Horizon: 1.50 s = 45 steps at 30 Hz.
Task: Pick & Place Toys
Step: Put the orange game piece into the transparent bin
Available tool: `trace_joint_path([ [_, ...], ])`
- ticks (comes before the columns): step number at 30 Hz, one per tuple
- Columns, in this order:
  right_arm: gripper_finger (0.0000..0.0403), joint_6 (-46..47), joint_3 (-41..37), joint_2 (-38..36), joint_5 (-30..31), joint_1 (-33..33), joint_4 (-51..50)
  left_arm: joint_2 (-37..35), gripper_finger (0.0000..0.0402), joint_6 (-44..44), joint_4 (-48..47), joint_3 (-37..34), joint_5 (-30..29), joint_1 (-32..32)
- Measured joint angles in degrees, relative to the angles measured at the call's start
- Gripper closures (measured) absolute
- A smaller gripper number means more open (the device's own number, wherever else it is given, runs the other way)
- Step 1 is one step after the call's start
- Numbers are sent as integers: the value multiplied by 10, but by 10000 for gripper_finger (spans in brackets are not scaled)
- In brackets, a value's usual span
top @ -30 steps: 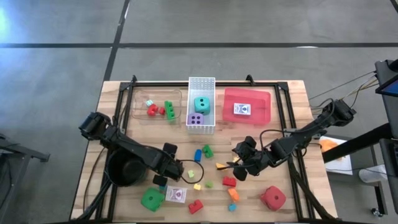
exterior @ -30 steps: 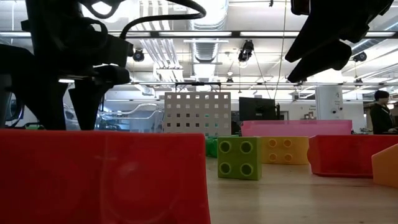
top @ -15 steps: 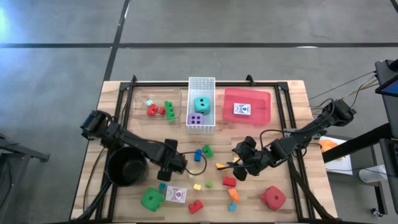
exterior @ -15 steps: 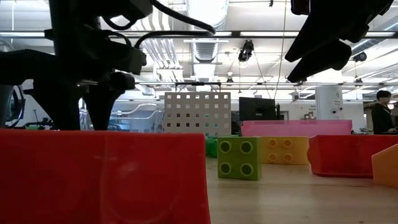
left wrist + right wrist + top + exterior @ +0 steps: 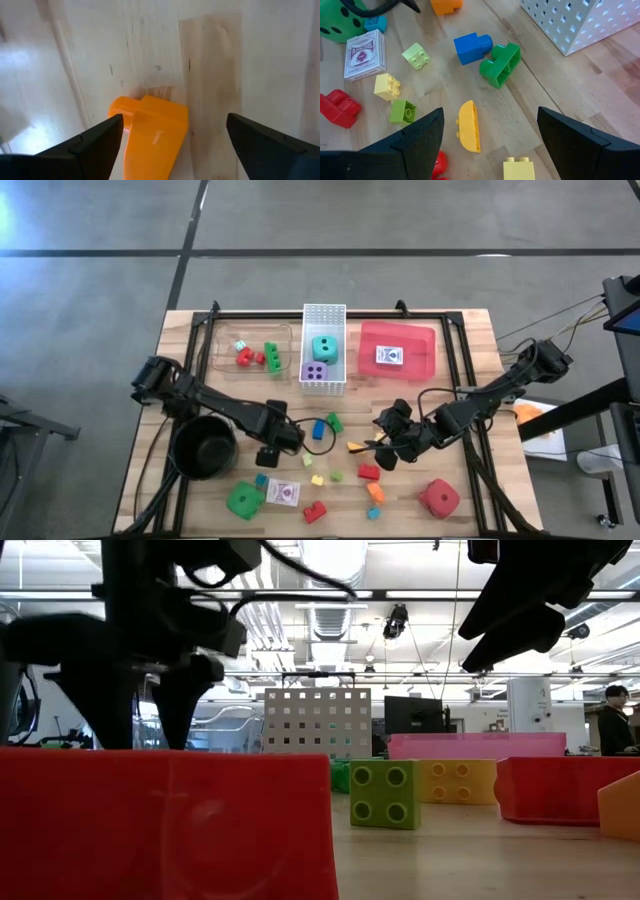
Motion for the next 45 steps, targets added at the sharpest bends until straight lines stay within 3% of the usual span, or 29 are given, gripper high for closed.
trace_joint_path([
  [8,94,0,0,0,0,0,0,0,43,-6,-79,34,1,0],
  [13,94,0,0,0,0,0,0,0,43,-14,-117,15,0,7],
  [20,94,1,0,0,-1,0,0,-2,43,1,-70,-9,-17,36],
  [35,94,-8,0,0,-4,0,8,-2,47,43,6,-63,31,61],
  [40,94,-8,0,0,-4,0,8,-3,79,45,25,-77,36,61],
  [45,94,-8,0,0,-4,0,9,-3,147,47,27,-78,41,60],
])
